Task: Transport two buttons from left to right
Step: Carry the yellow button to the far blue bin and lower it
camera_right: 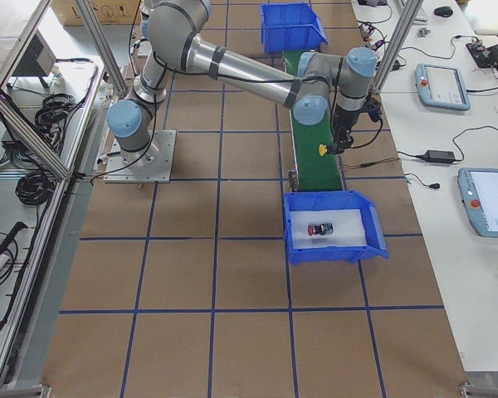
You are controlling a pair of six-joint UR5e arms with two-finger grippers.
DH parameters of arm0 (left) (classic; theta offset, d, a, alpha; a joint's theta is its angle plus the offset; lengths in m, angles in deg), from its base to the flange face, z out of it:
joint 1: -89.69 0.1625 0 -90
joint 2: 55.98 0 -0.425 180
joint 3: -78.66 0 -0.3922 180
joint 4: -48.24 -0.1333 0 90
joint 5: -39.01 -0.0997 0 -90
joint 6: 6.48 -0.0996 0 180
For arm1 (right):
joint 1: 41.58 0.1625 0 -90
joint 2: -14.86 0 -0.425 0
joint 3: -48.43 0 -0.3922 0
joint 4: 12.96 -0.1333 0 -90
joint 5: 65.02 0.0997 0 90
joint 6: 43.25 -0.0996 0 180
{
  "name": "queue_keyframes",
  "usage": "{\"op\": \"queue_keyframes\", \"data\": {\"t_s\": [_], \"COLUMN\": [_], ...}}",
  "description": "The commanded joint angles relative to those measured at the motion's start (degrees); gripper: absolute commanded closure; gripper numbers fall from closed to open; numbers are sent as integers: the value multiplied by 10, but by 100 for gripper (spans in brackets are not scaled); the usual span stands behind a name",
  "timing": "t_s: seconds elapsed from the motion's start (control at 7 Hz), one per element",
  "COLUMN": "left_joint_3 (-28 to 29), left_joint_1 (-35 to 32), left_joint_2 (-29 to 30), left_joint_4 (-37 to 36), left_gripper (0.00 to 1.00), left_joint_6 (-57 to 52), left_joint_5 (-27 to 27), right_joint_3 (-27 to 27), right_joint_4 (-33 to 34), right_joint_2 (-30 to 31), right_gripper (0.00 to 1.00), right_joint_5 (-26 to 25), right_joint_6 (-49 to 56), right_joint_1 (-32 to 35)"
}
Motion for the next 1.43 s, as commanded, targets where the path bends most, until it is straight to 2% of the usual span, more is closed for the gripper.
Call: {"op": "queue_keyframes", "data": {"t_s": [0.0,0.29,0.71,1.14,1.29], "left_joint_3": [0,-1,-1,-1,-1], "left_joint_1": [0,0,0,0,0], "left_joint_2": [1,1,2,2,2], "left_joint_4": [0,0,0,0,0], "left_gripper": [0,0,0,0,0], "left_joint_6": [0,0,0,0,0], "left_joint_5": [0,0,2,2,2], "right_joint_3": [0,24,77,82,101], "right_joint_4": [-24,-17,38,109,115], "right_joint_2": [20,9,-58,-107,-127], "right_gripper": [93,93,93,93,93], "right_joint_5": [-5,3,30,50,55], "right_joint_6": [118,170,170,170,170], "right_joint_1": [-88,-141,-137,-135,-135]}}
